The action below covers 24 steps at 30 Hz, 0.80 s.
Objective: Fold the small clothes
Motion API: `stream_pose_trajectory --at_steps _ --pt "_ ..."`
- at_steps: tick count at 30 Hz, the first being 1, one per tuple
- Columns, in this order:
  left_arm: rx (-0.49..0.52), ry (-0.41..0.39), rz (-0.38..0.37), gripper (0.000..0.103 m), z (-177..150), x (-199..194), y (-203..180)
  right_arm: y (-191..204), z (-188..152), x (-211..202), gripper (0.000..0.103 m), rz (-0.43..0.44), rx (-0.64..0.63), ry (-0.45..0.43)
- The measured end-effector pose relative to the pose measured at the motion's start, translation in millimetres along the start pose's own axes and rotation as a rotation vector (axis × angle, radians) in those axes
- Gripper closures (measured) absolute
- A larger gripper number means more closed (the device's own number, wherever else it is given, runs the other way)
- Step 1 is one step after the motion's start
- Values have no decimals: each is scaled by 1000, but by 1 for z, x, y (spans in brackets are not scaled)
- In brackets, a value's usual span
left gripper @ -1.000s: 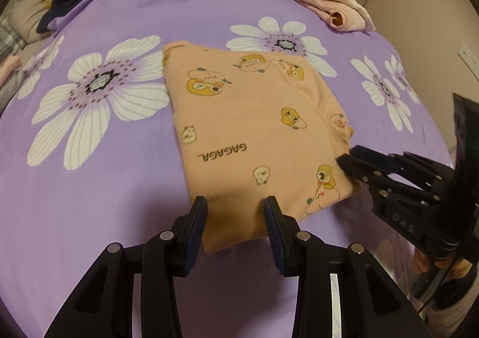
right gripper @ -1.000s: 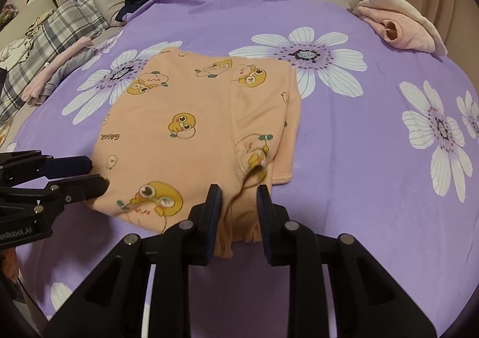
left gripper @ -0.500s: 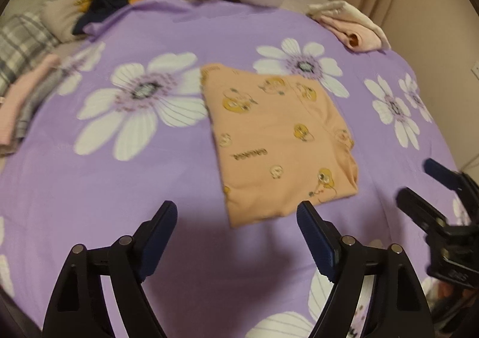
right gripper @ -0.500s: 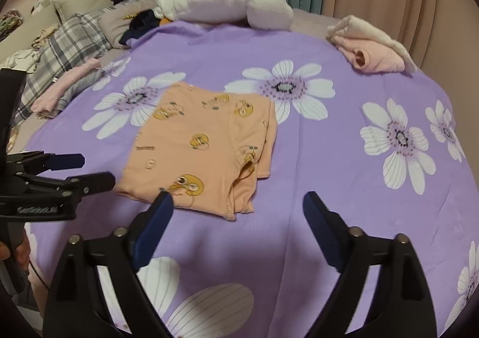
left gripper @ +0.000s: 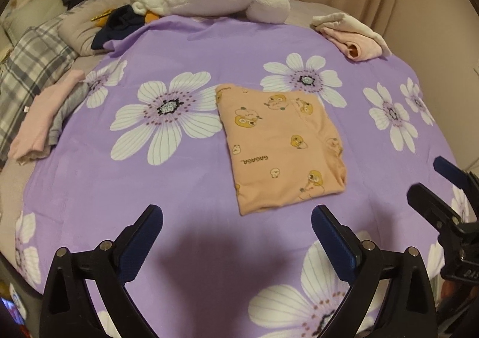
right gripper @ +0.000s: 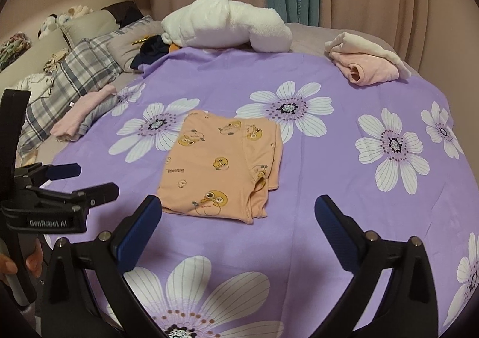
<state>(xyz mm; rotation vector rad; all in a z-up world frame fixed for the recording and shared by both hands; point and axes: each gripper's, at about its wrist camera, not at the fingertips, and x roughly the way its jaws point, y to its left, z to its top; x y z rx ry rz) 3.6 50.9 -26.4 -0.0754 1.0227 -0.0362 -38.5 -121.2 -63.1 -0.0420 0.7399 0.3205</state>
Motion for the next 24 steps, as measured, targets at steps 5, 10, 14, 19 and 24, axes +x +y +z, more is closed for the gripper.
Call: stream_pose_trajectory --at_steps 5,10,14,19,24 --pt "-12 9 24 3 -5 3 -1 -4 -3 12 0 4 29 36" --pt "-13 33 35 3 -9 6 -2 -6 -7 19 0 22 49 70" --pt "-16 33 32 3 -9 3 -2 -5 -6 20 0 23 44 73" --pt "-10 27 40 3 -9 2 -3 -3 -4 21 0 27 36 75" --pt "-6 27 47 3 -8 3 -3 -3 -4 21 0 28 36 76"
